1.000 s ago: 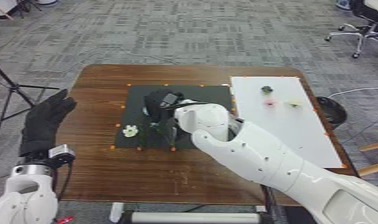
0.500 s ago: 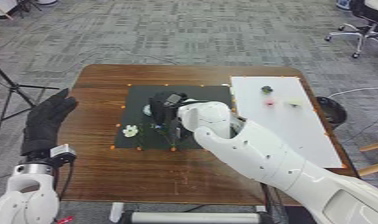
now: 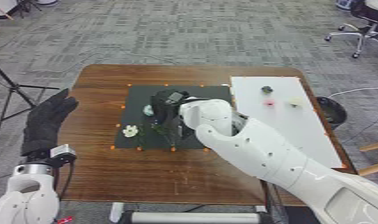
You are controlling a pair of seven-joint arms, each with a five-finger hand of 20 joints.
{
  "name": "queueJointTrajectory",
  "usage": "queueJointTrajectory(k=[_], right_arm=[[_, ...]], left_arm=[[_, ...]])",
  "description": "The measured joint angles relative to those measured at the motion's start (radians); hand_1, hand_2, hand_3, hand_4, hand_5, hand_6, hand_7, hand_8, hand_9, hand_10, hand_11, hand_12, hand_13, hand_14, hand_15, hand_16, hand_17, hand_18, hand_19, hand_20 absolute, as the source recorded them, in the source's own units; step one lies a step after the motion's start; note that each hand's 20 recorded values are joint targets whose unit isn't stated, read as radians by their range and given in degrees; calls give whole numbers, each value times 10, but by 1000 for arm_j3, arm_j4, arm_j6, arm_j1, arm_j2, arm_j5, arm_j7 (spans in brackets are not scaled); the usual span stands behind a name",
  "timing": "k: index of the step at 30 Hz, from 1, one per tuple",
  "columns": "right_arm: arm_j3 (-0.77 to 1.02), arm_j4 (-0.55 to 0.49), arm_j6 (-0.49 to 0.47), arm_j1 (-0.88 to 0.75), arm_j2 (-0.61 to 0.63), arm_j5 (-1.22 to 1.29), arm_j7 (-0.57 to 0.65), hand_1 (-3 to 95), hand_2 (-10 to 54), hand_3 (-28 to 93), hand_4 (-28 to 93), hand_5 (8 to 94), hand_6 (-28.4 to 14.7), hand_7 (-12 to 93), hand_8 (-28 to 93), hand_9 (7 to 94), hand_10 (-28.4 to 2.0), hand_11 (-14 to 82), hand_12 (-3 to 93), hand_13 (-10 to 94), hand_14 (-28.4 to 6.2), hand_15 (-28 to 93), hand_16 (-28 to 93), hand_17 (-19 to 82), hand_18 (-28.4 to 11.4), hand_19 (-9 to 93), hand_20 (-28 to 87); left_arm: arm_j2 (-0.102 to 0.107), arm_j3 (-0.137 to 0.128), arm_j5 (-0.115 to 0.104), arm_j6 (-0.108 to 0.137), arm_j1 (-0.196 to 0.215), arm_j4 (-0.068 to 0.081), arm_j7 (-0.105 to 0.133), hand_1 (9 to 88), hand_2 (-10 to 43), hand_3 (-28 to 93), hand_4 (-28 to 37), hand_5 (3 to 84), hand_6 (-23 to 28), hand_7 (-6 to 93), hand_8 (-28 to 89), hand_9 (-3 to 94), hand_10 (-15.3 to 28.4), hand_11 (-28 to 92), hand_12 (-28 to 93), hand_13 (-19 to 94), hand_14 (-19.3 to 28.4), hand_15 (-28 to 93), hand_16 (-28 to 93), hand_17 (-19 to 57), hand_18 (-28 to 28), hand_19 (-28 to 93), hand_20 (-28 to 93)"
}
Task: Arrange flowers
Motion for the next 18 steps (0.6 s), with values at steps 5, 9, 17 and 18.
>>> queueJointTrajectory(k=[5,9,17,18], right_arm=[[0,-19,-2,22,17,51,19,461,-95,691,-177,613,27,161,-84,710,-129,150,188,666,-113,529,348,303,-219,702,584],[10,-47,-15,38,37,119,37,454,-95,691,-177,602,26,159,-91,711,-130,151,188,663,-115,529,347,302,-221,703,584],[41,-91,-40,52,75,133,35,437,-95,693,-176,591,17,151,-90,696,-131,144,187,645,-123,518,338,290,-219,686,574],[47,-101,-41,52,83,133,32,427,-95,694,-178,589,14,150,-89,690,-131,145,187,634,-125,503,332,286,-216,673,566]], left_arm=[[0,0,0,-1,0,0,0,151,-28,729,-283,443,13,113,-70,447,130,168,126,352,169,166,35,23,132,81,172],[0,0,0,-1,0,0,0,151,-28,730,-283,444,12,115,-71,448,131,169,126,352,168,166,35,23,133,81,172],[0,1,0,-2,-1,0,-1,152,-28,729,-283,443,11,116,-72,447,130,169,126,352,168,166,35,23,133,81,172],[0,1,0,-2,-1,0,-1,152,-28,728,-283,444,11,116,-72,447,129,169,126,352,168,166,36,23,133,81,172]])
